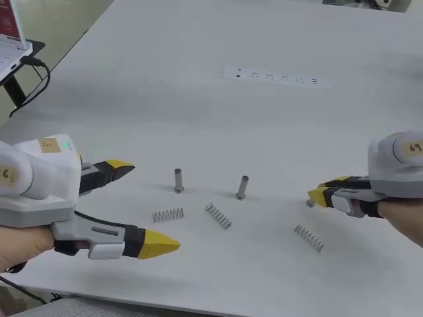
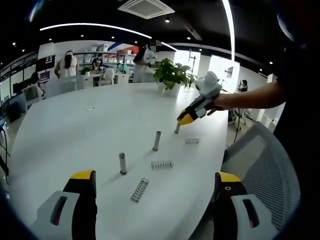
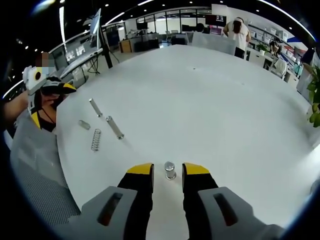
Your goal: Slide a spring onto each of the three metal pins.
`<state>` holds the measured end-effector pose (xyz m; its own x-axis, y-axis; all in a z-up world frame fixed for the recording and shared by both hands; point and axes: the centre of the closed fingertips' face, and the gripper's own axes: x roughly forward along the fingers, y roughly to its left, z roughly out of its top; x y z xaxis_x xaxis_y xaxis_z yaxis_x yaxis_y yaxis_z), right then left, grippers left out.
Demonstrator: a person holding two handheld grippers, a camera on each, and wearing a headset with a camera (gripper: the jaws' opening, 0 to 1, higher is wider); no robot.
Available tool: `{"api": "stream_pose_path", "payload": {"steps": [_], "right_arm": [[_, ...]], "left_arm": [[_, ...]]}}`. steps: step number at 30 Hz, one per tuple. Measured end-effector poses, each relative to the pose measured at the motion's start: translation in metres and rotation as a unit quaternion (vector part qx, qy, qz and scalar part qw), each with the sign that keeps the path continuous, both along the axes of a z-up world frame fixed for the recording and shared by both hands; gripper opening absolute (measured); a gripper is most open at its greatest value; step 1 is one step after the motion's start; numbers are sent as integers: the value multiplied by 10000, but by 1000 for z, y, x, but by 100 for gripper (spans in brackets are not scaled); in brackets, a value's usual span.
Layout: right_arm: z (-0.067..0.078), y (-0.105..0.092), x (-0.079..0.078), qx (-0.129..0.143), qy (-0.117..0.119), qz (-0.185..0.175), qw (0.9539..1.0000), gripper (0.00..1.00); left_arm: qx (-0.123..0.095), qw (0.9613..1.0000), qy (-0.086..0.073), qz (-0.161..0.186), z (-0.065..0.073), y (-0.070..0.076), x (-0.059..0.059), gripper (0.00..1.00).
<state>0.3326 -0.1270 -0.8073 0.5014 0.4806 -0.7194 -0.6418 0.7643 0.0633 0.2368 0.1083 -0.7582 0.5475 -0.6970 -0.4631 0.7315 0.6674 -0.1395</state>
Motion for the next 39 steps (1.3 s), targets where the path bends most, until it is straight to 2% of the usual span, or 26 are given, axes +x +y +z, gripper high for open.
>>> {"api": "stream_pose_path", "payload": {"steps": [19,28,39], "right_arm": [[8,4,-3,47,-154,135,9998,37],[6,3,-6,25,-160,161,9997,44],[8,-3,-14,4,-160,196,9997,46]], "left_arm": [[19,10000,26,3,-2,2,0,96],[49,10000,40,-9,-2,2,0,96],[40,10000,56,-12,-3,2,0,96]]}}
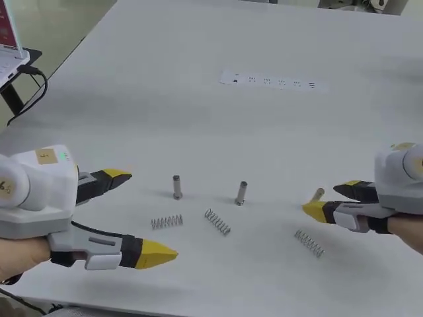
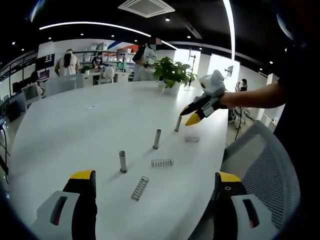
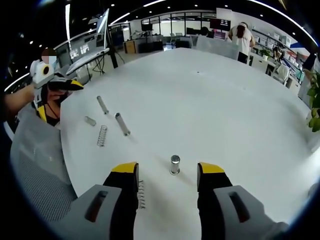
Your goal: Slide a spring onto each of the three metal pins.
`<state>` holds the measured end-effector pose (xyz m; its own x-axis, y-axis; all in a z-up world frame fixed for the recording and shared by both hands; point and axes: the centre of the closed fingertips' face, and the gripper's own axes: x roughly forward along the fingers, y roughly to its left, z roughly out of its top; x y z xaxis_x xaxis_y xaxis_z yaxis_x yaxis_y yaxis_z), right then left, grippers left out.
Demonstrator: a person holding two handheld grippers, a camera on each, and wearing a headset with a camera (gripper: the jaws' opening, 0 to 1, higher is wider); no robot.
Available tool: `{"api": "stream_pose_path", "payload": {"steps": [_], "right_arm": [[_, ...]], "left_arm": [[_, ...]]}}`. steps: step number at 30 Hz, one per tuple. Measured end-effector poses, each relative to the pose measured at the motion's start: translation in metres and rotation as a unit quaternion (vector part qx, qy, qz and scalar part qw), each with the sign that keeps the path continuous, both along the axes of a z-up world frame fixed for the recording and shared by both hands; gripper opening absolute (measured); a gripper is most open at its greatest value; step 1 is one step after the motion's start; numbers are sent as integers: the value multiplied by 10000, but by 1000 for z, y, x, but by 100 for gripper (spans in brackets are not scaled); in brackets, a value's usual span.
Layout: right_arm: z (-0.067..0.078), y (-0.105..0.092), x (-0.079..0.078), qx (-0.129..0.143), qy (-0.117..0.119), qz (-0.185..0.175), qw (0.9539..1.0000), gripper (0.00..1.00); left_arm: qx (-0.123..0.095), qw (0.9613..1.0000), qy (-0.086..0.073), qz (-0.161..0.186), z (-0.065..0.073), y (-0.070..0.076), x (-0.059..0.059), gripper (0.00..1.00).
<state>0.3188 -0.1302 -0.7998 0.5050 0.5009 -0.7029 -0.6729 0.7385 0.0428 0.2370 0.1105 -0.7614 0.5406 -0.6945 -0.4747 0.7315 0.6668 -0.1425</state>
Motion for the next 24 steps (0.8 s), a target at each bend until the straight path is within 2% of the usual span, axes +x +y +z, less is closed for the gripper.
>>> {"api": "stream_pose_path", "payload": {"steps": [7,13,24], "right_arm": [[6,-2,-3,25,-55,13,10000,46],[5,-2,-6,-9,-77,49,10000,47],[0,-15,-17,10,49,-46,10000,46]], "left_arm": [[17,10000,19,-21,-3,1,1,95],[22,10000,9,-11,-3,2,1,95],[16,10000,36,3,-5,4,-1,94]]}}
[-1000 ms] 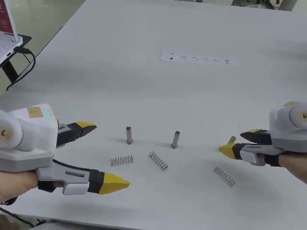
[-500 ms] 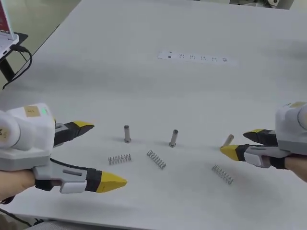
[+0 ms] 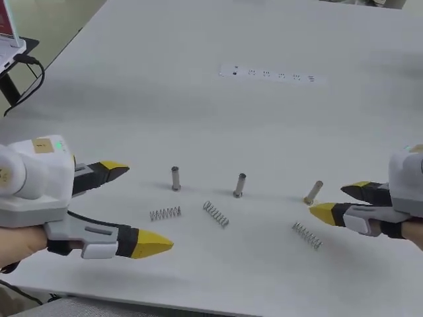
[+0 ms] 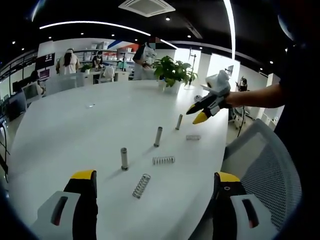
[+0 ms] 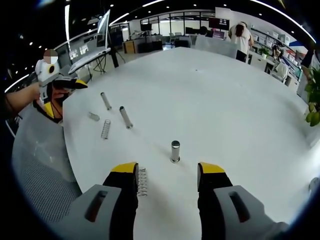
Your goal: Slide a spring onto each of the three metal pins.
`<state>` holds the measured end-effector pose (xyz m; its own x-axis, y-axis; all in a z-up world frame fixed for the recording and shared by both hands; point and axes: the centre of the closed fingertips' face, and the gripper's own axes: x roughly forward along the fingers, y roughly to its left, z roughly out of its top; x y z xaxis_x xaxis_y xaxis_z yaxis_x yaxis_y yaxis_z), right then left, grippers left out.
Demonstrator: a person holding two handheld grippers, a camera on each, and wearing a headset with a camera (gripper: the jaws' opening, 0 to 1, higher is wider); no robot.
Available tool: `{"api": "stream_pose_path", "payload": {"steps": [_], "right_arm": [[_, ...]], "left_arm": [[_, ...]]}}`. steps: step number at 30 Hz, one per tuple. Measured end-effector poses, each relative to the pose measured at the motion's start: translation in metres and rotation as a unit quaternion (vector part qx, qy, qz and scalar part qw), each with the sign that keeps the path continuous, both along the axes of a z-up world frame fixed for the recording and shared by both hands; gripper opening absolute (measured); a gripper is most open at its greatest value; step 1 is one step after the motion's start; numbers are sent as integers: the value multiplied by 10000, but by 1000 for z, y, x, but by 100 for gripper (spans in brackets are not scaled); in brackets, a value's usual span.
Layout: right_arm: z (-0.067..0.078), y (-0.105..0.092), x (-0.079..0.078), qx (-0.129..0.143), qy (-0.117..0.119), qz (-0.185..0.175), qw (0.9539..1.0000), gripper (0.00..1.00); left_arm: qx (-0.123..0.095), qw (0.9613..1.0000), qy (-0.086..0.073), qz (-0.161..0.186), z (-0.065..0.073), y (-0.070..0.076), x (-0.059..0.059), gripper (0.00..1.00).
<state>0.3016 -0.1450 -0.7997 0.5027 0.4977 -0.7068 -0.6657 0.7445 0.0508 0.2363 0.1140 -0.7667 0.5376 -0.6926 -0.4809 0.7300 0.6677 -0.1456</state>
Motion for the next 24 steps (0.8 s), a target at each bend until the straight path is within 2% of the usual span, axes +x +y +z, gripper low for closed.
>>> {"api": "stream_pose_path", "payload": {"steps": [14,24], "right_arm": [[-3,0,-19,72,113,62,9999,45],[-13,8,-34,-287,145,527,9981,42]], "left_arm": [[-46,10000,-3,60,0,1,-1,94],[-59,9999,19,79,-3,2,-3,94]]}}
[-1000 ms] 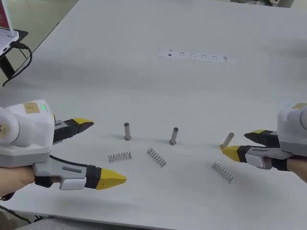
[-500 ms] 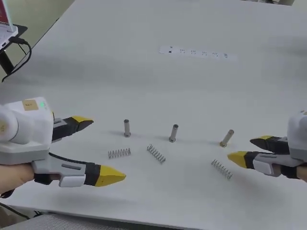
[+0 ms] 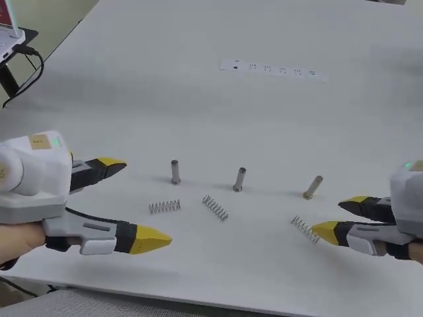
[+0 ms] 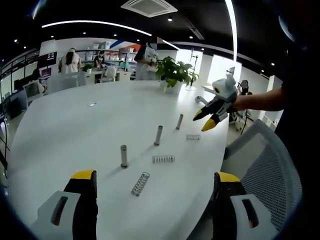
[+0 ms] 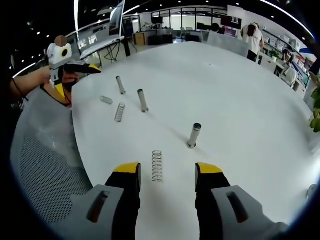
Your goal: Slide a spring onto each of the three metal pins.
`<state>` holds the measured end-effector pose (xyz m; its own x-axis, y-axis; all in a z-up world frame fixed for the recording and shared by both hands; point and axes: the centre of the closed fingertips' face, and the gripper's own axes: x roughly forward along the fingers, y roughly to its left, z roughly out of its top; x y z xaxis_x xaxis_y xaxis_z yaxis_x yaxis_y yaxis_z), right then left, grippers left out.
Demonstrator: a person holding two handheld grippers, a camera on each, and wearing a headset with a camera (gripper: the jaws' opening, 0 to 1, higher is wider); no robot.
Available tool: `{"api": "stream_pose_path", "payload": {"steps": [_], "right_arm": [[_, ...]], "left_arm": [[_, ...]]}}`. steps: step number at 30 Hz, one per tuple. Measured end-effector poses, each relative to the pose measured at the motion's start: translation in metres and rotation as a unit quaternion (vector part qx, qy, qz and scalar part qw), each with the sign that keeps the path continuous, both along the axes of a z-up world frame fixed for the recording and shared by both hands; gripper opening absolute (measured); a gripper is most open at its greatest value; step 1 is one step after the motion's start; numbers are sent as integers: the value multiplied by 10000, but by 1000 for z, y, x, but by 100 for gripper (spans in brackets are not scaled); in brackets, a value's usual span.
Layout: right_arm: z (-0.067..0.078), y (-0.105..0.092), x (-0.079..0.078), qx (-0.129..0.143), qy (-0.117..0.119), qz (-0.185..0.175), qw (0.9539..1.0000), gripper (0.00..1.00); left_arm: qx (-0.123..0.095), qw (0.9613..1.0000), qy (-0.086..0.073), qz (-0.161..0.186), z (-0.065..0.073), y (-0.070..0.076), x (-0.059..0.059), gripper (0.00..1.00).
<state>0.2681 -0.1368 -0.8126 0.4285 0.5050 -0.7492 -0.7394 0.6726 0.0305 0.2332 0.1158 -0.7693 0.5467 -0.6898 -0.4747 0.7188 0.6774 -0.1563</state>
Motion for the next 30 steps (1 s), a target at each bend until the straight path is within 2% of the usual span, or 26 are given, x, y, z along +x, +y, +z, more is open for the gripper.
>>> {"api": "stream_pose_path", "payload": {"steps": [7,11,25,30], "right_arm": [[-5,6,-3,-136,-11,240,9996,41],[-11,6,-6,-334,11,403,9986,39],[-27,11,-14,-579,189,686,9958,22],[-32,13,-13,-637,288,723,9949,20]], "left_arm": [[11,10000,12,17,0,1,-2,94],[14,10000,17,22,-1,1,-2,93],[21,10000,63,14,-3,1,-5,93],[-8,10000,42,31,-1,1,-3,93]]}}
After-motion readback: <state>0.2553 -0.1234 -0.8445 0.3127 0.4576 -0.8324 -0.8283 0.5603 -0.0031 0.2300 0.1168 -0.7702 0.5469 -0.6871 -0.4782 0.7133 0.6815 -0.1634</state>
